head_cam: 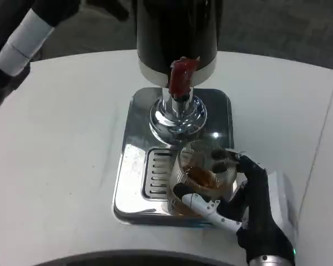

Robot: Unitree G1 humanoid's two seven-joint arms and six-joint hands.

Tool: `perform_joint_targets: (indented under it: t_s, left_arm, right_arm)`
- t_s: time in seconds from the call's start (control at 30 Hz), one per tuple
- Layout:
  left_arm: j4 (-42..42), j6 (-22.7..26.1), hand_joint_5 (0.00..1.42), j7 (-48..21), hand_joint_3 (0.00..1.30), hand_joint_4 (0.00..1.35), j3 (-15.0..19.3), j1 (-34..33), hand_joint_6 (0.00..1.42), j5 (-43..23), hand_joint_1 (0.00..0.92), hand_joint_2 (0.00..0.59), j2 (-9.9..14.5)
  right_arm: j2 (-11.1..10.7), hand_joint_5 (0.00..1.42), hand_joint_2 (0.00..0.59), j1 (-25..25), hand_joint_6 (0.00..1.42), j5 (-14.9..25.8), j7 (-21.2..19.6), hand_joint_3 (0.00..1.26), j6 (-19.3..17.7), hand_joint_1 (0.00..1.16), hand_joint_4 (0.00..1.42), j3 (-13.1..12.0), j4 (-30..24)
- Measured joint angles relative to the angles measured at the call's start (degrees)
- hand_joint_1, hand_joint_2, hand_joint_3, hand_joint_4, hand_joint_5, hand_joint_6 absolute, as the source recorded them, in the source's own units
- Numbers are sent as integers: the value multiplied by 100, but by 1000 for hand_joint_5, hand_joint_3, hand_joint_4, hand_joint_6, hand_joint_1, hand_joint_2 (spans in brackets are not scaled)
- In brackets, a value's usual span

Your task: Grasp the cup under the faucet to collect the drink, then remove the cup.

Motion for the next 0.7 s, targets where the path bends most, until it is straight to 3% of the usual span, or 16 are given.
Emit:
perform_joint_targets:
  t_s: [0.43, 0.7]
  left_arm:
    - [-435, 158, 503, 103, 455, 423, 276, 1326, 425, 40, 0, 26, 31]
    - [-427, 144, 487, 194, 455, 421, 314, 1673, 426, 263, 0, 28, 39]
  right_arm:
    - [-7, 1259, 170, 286, 1225, -227, 279, 982, 16, 715, 1111, 8, -454]
    - [-41, 1272, 171, 500, 1229, -432, 641, 982, 19, 715, 1111, 8, -706]
